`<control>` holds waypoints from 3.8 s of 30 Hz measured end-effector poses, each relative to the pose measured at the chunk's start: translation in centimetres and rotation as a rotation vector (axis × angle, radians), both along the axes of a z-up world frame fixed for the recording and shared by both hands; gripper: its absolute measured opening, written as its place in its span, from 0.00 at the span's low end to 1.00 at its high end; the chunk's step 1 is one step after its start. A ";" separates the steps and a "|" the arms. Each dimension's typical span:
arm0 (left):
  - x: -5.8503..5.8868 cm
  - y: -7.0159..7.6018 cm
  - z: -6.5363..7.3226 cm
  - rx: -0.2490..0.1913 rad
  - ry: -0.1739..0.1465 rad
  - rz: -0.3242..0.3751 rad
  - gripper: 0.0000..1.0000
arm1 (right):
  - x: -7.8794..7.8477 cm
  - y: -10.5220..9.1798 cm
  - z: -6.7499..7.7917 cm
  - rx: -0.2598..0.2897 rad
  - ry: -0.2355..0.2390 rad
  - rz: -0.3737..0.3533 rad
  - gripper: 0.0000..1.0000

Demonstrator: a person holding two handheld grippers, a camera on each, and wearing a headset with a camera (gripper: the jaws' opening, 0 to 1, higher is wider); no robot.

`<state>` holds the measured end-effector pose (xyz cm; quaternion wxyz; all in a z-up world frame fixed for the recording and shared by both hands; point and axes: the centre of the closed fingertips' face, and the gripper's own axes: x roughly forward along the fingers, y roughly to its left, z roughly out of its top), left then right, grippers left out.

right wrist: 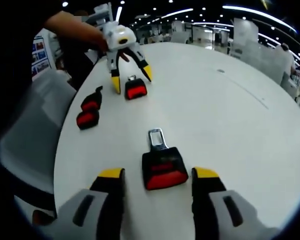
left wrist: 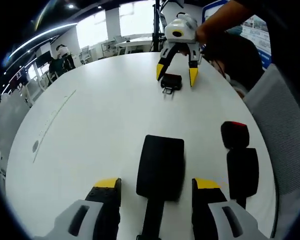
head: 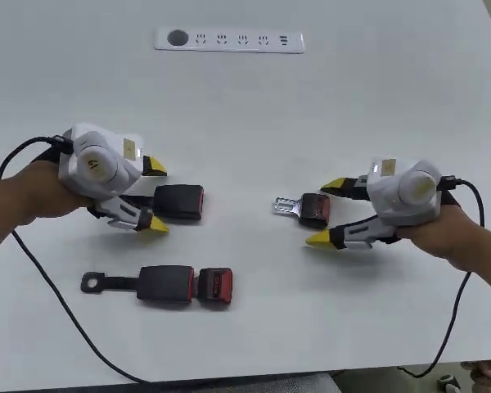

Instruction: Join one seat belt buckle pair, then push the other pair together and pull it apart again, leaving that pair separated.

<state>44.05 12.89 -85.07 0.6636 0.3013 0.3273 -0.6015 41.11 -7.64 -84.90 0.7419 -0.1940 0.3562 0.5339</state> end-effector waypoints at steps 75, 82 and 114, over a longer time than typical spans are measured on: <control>-0.3 -0.7 0.0 -0.023 0.024 -0.037 0.35 | 2.7 9.8 0.5 0.220 -0.014 0.169 0.35; -0.3 -0.8 -0.1 -0.026 0.025 -0.034 0.35 | 3.0 10.8 0.3 0.198 -0.010 0.195 0.35; -0.5 -0.9 0.0 0.009 0.011 -0.074 0.33 | 3.2 14.7 -0.5 0.116 0.031 0.182 0.34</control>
